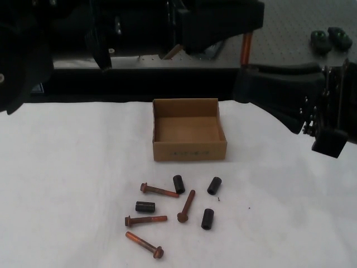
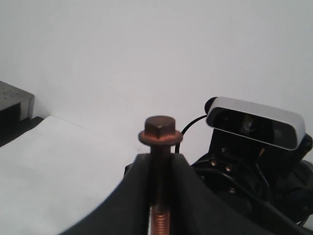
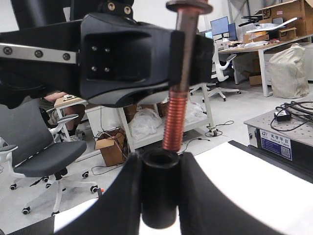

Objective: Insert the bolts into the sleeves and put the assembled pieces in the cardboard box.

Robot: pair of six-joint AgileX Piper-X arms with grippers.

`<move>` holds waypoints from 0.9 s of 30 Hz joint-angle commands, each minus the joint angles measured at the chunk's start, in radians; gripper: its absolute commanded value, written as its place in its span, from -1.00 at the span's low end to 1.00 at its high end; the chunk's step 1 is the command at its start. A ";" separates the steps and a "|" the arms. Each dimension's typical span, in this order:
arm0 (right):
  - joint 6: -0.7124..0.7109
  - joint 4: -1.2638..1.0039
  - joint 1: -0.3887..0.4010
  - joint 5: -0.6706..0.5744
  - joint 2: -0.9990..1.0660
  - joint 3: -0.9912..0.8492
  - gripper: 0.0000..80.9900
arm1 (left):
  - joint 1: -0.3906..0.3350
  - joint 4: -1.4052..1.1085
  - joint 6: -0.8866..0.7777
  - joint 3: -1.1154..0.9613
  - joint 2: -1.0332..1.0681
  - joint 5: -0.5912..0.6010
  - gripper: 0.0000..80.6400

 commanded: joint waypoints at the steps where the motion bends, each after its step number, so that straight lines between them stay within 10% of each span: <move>1: 0.008 -0.035 -0.008 -0.006 0.000 -0.019 -0.93 | 0.002 -0.007 -0.006 -0.005 -0.012 0.023 -0.98; 27: 0.046 -0.082 -0.008 -0.015 0.014 -0.031 -0.93 | 0.002 -0.015 -0.047 -0.005 -0.012 0.100 -0.98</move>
